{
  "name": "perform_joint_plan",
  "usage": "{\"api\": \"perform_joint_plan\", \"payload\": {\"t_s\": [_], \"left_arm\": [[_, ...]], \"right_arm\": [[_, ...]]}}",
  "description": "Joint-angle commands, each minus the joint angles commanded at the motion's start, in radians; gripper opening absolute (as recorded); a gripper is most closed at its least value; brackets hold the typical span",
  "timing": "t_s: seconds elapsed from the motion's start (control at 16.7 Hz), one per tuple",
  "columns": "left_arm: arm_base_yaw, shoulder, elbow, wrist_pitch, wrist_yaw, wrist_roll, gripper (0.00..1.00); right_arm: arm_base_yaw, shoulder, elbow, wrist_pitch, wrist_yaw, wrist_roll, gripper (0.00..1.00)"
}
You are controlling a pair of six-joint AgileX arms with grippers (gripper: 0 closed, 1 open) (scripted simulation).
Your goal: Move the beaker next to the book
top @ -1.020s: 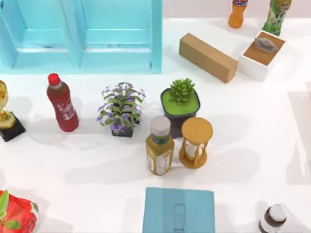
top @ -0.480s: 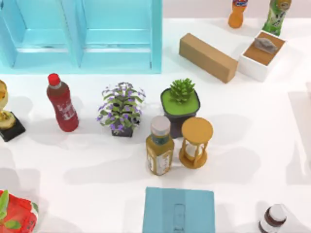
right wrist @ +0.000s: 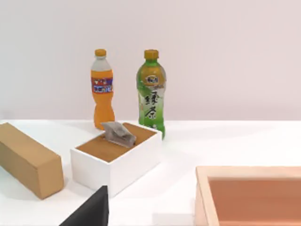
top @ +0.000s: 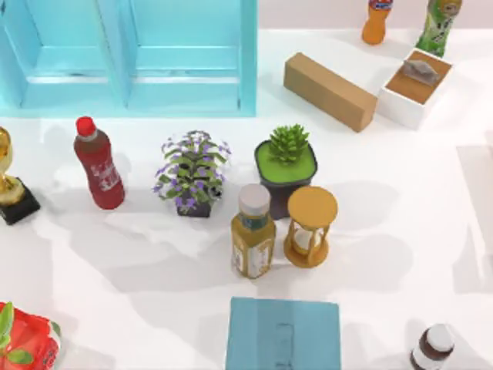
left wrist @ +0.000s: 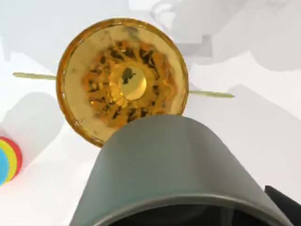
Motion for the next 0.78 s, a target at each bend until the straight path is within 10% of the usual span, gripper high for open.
{"api": "perform_joint_plan", "payload": {"t_s": [0.78], "left_arm": [[-0.902, -0.043, -0.097, -0.073, -0.109, -1.605, 0.00]], "right_arm": [[0.000, 0.000, 0.000, 0.000, 0.000, 0.000, 1.00]]}}
